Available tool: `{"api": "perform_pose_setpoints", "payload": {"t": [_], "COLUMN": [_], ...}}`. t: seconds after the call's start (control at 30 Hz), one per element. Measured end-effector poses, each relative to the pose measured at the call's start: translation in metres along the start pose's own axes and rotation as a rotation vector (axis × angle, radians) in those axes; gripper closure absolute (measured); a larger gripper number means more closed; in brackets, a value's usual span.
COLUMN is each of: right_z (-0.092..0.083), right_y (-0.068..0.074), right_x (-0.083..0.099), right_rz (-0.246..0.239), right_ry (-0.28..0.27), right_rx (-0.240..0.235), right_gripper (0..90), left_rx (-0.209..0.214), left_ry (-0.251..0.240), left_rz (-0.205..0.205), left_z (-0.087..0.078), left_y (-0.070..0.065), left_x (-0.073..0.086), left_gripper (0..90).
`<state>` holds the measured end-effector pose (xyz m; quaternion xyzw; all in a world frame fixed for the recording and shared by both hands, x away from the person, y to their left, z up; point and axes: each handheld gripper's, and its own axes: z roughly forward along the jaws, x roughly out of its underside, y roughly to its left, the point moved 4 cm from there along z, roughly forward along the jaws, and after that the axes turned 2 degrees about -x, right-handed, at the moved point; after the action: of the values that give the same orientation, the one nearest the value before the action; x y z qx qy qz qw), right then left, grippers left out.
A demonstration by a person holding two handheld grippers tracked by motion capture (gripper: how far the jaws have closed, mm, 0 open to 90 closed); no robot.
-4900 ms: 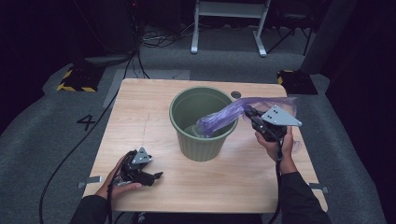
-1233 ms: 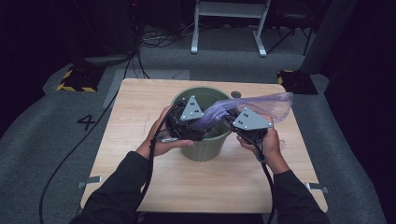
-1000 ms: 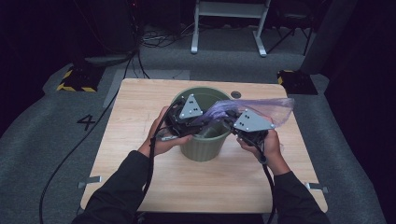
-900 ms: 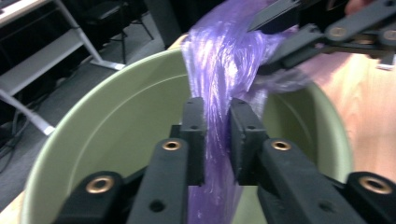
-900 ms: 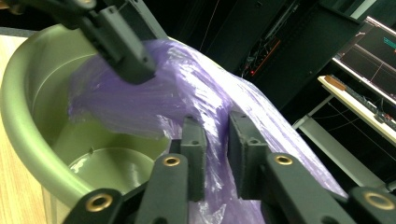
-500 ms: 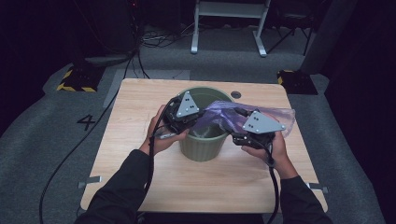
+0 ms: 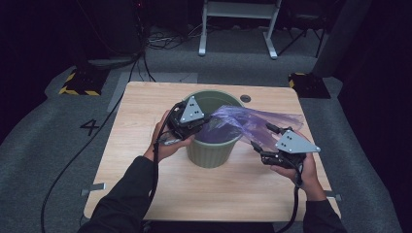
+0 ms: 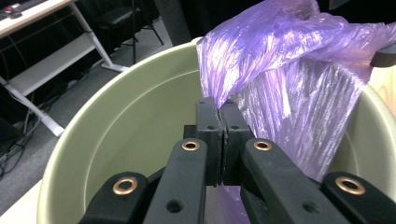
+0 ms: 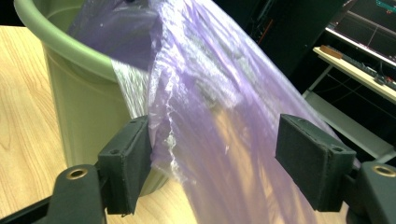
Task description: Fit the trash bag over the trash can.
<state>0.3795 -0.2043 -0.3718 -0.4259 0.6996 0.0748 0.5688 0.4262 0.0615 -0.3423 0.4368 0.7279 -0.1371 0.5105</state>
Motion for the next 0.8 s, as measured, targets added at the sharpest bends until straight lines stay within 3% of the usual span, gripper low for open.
{"api": "perform_pose_setpoints", "payload": {"t": [0.2,0.47,0.6,0.8], "right_z": [-0.011,-0.03,-0.03,-0.012], "right_y": [0.001,0.006,0.004,-0.005], "right_x": [0.007,-0.001,0.007,0.034], "right_rz": [0.037,0.032,-0.005,0.051], "right_ry": [-0.045,-0.109,-0.056,0.032], "right_rx": [0.003,-0.079,-0.05,0.009], "right_gripper": [25.8,20.8,20.7,24.3], "left_rx": [-0.006,-0.014,-0.015,-0.006], "left_ry": [-0.006,-0.014,-0.009,0.0], "left_rz": [-0.01,-0.026,-0.03,-0.026], "left_z": [-0.004,-0.01,-0.011,-0.011], "left_y": [0.005,0.011,0.014,0.015], "left_x": [0.004,0.009,0.012,0.017], "left_gripper": [88.9,88.9,89.0,88.9]}}
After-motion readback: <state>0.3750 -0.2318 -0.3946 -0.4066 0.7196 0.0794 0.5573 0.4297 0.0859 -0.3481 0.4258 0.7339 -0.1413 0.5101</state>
